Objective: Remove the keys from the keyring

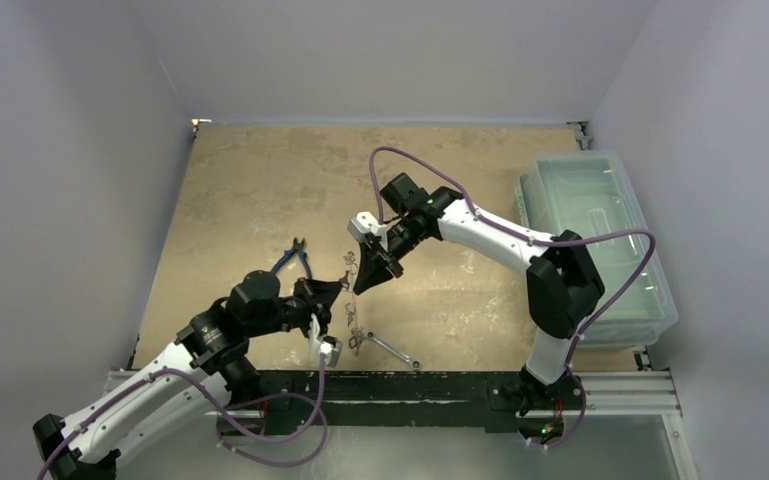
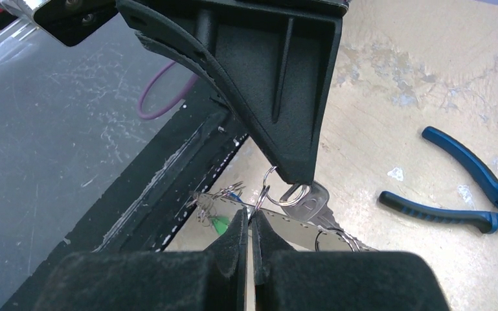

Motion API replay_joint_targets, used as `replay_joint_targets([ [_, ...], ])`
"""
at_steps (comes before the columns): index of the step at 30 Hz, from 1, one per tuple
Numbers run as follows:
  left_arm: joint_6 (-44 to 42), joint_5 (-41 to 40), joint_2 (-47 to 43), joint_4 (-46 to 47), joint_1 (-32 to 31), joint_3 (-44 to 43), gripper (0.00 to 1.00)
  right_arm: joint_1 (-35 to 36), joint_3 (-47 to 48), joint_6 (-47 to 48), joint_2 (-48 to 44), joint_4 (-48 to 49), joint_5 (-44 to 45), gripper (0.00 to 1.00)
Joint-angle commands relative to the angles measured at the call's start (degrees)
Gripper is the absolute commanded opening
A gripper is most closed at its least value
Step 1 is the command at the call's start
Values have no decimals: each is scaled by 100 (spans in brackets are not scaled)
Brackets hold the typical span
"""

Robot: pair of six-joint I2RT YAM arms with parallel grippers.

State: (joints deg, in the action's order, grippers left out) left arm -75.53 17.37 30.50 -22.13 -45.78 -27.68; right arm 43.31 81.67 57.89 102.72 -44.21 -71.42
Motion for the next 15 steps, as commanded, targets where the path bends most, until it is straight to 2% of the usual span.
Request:
replay_joint_targets([
  [1,167,-569,8,151,75,-322,0,88,73,1,-95,-504,-241,0],
  [15,132,-427,202,286,75,-625,0,96,-44,-90,-37,-329,-153,0],
])
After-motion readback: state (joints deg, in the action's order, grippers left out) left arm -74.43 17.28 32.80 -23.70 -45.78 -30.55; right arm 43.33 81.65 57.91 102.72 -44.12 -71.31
